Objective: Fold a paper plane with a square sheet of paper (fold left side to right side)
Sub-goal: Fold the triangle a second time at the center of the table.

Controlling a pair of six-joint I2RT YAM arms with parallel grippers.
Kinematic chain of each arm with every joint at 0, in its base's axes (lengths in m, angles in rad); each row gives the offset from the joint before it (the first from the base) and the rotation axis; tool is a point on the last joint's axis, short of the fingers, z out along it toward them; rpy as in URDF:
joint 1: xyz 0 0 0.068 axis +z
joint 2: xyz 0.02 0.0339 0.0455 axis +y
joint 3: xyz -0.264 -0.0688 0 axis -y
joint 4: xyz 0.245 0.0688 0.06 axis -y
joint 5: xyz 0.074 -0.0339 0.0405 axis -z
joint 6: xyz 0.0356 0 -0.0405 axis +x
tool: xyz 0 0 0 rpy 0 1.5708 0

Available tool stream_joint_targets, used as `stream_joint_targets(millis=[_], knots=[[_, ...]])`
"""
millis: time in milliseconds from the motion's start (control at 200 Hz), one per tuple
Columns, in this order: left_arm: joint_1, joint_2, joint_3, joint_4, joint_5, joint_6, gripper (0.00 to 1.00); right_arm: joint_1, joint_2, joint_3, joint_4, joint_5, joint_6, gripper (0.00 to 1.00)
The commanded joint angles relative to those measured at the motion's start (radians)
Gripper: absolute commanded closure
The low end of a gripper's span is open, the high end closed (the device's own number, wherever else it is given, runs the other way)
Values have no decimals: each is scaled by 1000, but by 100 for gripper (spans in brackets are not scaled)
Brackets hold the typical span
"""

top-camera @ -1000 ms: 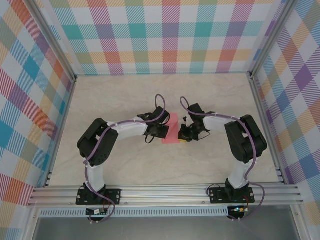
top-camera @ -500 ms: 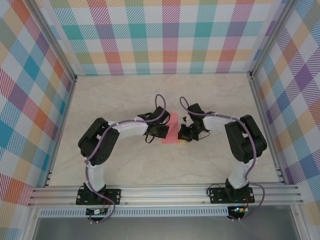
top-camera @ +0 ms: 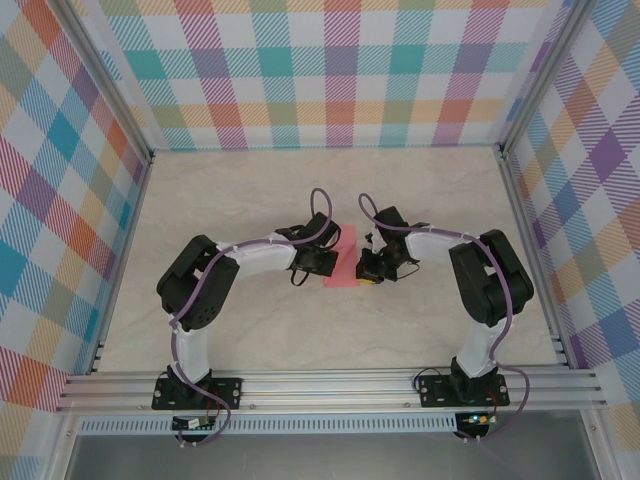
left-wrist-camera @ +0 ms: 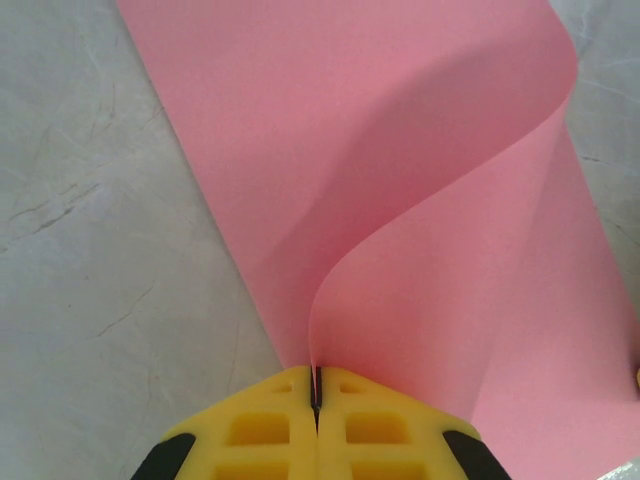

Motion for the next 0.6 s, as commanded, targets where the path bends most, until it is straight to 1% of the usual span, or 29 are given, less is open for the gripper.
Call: stream_joint_targets(millis=[0,595], knots=[[19,21,28,6,-21,21,98,14,38,-2,-67,33,-18,92],[19,41,14,15,-8,16,98,13,37,1,-71,30,-23,91]])
